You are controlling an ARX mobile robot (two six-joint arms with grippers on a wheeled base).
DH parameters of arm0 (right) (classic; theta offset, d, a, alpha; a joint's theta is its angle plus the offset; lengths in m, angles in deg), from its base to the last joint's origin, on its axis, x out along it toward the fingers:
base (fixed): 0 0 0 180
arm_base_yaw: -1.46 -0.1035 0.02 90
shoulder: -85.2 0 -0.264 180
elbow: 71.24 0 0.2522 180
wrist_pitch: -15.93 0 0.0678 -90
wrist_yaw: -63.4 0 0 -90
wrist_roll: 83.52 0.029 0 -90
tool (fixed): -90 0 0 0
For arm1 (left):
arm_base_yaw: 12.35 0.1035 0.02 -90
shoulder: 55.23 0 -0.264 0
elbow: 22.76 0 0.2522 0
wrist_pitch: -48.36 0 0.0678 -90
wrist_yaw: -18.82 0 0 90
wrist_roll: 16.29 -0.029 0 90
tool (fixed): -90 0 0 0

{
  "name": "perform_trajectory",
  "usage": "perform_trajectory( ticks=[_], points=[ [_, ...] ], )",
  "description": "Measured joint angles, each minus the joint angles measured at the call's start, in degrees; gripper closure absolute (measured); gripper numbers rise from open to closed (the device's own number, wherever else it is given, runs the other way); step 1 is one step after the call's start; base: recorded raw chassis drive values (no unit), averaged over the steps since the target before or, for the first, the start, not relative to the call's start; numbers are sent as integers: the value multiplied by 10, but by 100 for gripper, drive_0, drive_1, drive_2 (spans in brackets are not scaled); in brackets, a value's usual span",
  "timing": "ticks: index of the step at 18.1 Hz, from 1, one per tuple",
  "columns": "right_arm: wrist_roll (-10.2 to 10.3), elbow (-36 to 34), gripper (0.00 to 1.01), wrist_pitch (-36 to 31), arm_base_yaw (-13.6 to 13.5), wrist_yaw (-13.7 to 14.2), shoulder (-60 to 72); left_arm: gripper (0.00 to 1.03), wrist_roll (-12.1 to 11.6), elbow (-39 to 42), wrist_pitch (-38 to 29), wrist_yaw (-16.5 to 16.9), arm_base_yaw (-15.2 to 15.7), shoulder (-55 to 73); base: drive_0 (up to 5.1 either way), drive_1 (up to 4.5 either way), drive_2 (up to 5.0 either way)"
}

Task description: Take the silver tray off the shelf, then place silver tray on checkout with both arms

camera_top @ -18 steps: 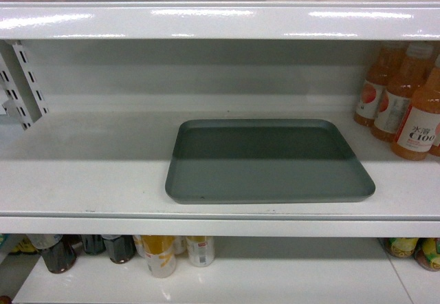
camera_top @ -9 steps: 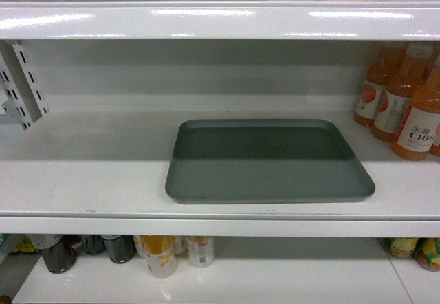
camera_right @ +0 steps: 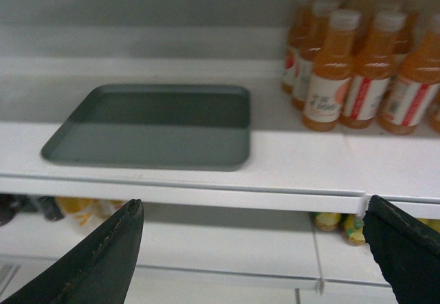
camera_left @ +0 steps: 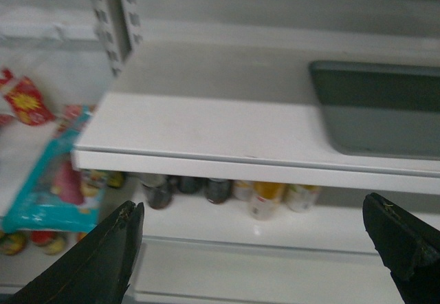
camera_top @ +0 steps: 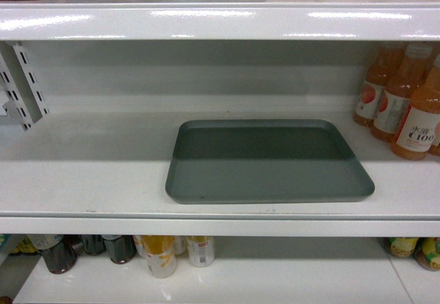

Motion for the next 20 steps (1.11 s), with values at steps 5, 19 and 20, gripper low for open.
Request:
perform_trajectory(
  ticks=[5,19,20],
  points=[
    [30,64,3,-281,-37,-32,462,5,43,-104,-264,124,17,489,0,0,0],
    [107,589,3,-312,-20,-3,1177,5,59,-607,-241,75,-100,1134,0,0,0],
    [102,609,3,-301,-21,5,1191,5,59,-617,-235,75,-100,1142,0,0,0]
  ],
)
